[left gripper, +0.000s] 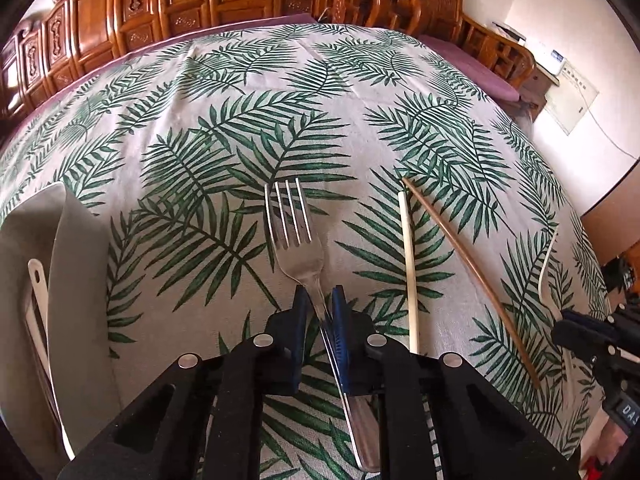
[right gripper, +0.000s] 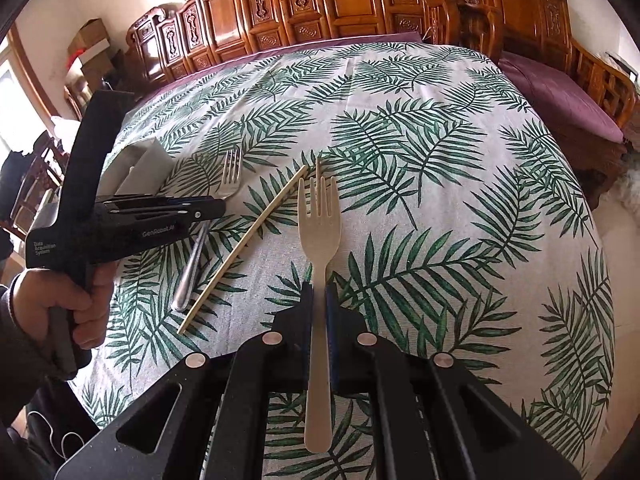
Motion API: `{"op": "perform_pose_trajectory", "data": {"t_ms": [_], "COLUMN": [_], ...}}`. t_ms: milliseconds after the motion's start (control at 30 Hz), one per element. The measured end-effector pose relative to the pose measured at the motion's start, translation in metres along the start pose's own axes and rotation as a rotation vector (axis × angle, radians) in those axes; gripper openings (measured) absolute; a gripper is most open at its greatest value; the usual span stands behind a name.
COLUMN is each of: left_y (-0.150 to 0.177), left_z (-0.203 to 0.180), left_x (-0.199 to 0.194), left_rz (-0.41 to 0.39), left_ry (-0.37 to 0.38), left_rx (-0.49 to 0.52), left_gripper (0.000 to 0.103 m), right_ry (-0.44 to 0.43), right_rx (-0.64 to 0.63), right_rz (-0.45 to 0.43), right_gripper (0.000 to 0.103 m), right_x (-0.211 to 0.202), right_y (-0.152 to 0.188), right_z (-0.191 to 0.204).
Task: Organize utensils
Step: 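Grasp a metal fork with the left tool while the right tool holds the white fork, then release the metal fork into the tray with the left tool while the right tool carries the white fork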
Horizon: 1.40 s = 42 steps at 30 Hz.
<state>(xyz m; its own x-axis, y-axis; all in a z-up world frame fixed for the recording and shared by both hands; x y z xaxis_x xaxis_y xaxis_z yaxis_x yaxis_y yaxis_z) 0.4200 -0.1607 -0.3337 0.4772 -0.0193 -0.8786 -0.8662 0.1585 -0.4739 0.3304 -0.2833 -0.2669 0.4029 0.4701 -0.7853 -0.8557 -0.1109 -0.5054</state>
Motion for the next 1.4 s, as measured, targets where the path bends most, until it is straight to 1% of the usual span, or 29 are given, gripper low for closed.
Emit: {"op": "perform_pose_trajectory", "data": {"t_ms": [133,300,533,867,1000,1200,1400], "left_y": [0.004,0.008,0.005,-0.008,-0.007,-0.007,-0.005], "left_z": [0.002,0.01,0.024,0.057,0.074,0.102,0.123], "left_x": [-0.003,-0.011,-0.04,-0.098,-0.116,-0.14,-0.16], "left_rz": [-0.01,-0.015,-0.074,-0.179,-0.195,-0.228,-0.271], "left_ry": [-0.024,-0.02,-0.022,-0.014,-0.018,-0.039,-0.036], "left_rx": [0.018,0.012,0.011,-0.03,-0.035,-0.039,-0.068], "left_gripper": [0.006,0.006,0.006,0.006,0.006,0.006,0.006], "right_ry": [0.003,0.001,-0.003,-0.019,-0.04,-0.062,-0.068], "right_rx": [0.006,-0.008,-0.033,-0.086,-0.097,-0.145,-0.175], "right_rz": [0.001,-0.007,-0.022,-0.036,-0.034,-0.033,-0.035], "right_gripper": [0.008,0.008,0.008,0.008,0.008,0.008,0.008], "right_x": [0.0,-0.003,-0.008,-0.008,-0.001,0.007,0.008], "right_y": [0.0,-0.002,-0.012,-0.031,-0.037,-0.051,-0.055], "right_z": [-0.001,0.006,0.022,0.062,0.083,0.118,0.138]}}
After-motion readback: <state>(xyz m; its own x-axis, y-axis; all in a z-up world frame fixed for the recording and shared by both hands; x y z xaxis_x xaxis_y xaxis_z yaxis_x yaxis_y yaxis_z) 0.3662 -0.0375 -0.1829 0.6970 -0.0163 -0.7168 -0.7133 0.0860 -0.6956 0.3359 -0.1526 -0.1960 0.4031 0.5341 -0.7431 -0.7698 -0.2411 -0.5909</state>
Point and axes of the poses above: each gripper's, at about its wrist camera, not at the fingertips, and x roughly the way its jaws point, z to its left, y to its underside, the point moved 9 cm from there along x, roughly the way its jaws point, and after that the axes turned 10 degrees about -y, right-handed, at the moved point
